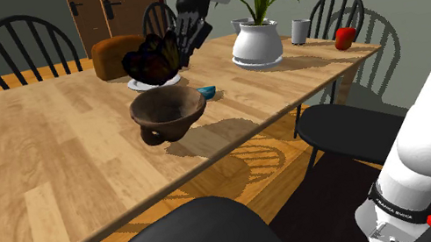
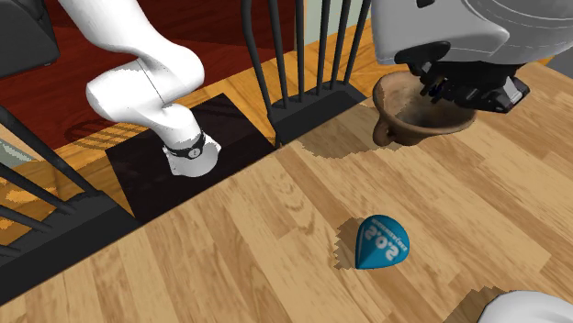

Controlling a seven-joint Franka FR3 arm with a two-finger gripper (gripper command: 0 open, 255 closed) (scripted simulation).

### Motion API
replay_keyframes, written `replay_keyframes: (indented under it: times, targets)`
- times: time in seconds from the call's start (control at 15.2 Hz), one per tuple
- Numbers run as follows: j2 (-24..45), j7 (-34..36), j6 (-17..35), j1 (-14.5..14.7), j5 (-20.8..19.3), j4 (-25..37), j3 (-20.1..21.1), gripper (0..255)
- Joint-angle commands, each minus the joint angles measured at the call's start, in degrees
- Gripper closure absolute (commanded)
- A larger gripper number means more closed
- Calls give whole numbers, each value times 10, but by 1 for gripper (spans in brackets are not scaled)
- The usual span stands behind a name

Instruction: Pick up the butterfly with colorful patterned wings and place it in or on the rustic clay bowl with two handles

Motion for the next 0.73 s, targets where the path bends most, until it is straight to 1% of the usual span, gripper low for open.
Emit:
replay_keyframes:
  times: [0.0,0.4,0.66]
  targets:
    - [-11,-4,15,2,3,-26,3,255]
    - [-15,-26,53,4,7,-74,5,255]
    - [-16,-29,57,4,8,-79,5,255]
